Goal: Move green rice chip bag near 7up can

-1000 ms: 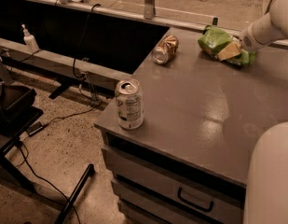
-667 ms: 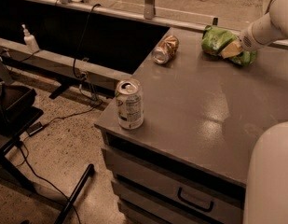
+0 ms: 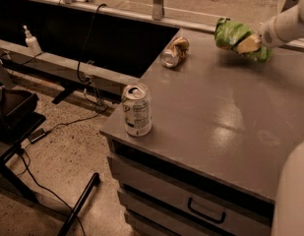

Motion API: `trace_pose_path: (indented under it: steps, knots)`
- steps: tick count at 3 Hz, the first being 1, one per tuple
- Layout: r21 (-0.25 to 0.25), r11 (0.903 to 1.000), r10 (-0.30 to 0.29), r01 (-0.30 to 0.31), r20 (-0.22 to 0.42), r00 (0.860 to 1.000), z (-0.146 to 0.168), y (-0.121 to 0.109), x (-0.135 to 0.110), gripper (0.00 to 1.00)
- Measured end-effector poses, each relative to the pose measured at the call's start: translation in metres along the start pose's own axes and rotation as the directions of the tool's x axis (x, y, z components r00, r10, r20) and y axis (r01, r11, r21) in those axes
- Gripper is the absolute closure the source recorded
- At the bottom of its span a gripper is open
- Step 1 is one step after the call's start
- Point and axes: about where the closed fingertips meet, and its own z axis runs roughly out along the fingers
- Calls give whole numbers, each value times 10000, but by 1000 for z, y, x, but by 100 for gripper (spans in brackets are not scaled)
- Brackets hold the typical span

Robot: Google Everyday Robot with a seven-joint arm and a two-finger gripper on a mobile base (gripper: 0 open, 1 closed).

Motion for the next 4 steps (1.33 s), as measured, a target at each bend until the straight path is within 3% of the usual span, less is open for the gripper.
trace_pose_path:
  steps: [1,2,3,4]
  knots:
    - [-165,9997,-144,179,1892,9818,-59,4,-42,100]
    - [155,9988,-482,457,2800,9588,-124,12,-63,100]
    - [982,9912,-1136,884,2916,9498,-193,34,-69,100]
    - [2094,9562,-2524,2045,2360,9384,-273,92,-64,100]
